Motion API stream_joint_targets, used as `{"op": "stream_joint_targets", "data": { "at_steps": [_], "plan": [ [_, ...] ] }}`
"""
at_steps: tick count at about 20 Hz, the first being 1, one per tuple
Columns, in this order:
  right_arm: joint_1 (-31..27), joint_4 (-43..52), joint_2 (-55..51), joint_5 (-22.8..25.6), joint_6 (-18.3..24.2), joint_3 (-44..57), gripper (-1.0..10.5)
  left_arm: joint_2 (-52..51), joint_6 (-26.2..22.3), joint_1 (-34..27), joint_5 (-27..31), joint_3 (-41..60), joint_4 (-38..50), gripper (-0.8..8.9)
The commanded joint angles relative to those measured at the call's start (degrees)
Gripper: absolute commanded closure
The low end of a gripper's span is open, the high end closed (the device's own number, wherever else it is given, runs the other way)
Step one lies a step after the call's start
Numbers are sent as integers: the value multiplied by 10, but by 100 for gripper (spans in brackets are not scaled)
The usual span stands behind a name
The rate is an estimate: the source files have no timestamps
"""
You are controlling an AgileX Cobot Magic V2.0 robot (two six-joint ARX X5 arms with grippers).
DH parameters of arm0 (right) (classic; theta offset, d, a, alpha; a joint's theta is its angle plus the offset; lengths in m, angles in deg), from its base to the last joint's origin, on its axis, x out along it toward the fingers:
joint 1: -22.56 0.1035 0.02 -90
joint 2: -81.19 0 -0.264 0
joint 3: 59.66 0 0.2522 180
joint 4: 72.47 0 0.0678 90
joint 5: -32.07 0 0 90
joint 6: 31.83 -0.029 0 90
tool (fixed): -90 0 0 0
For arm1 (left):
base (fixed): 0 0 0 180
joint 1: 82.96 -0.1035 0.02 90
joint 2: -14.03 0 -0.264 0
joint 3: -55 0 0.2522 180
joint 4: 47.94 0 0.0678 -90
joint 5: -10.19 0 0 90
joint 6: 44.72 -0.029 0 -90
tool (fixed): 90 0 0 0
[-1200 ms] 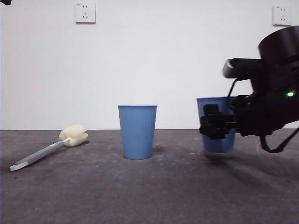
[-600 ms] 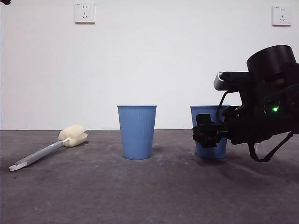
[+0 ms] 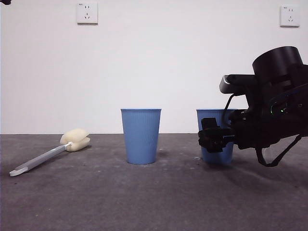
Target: Pick up the cup brush,pick up the cup,insert the brush into the cup,clean the cup,put the cup brush back,put the cup back to the fixed position on the table
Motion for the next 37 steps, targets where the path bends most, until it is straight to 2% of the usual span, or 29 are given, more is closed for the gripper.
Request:
{"op": "stream_joint_targets", "data": {
  "at_steps": [1, 8, 13, 17, 20, 22, 28, 29, 30, 31, 33, 37],
  "plan": [
    [1, -46, 20, -5, 2, 12, 500, -1, -7, 0, -2, 5, 0, 468],
    [1, -75, -9, -5, 2, 13, 500, -1, -7, 0, -2, 5, -3, 468],
    [2, -178, -66, -8, 2, 17, 500, -1, -7, 0, -2, 5, -3, 468],
    [7, -327, -181, -28, 1, 18, 502, -1, -7, 0, -2, 5, -3, 468],
    [14, -482, -295, -57, -21, 18, 505, -1, -7, 0, -2, 5, -3, 468],
    [20, -593, -379, -95, -58, 18, 506, 3, -7, 0, -2, 5, -4, 468],
    [25, -841, -595, -209, -89, 3, 515, 18, -7, 1, -3, 5, -31, 468],
    [25, -884, -622, -221, -89, -8, 541, 19, -7, 1, -2, 5, -35, 473],
    [25, -927, -643, -225, -88, -21, 628, 19, -7, 1, -3, 5, -37, 478],
    [25, -963, -661, -225, -88, -35, 734, 19, -7, 0, -9, 5, -37, 549],
    [25, -1012, -682, -225, -74, -61, 957, 19, -7, 1, -25, 5, -36, 837],
    [25, -1044, -689, -224, -67, -111, 958, 19, -7, 0, -63, 4, -33, 821]
  ]
}}
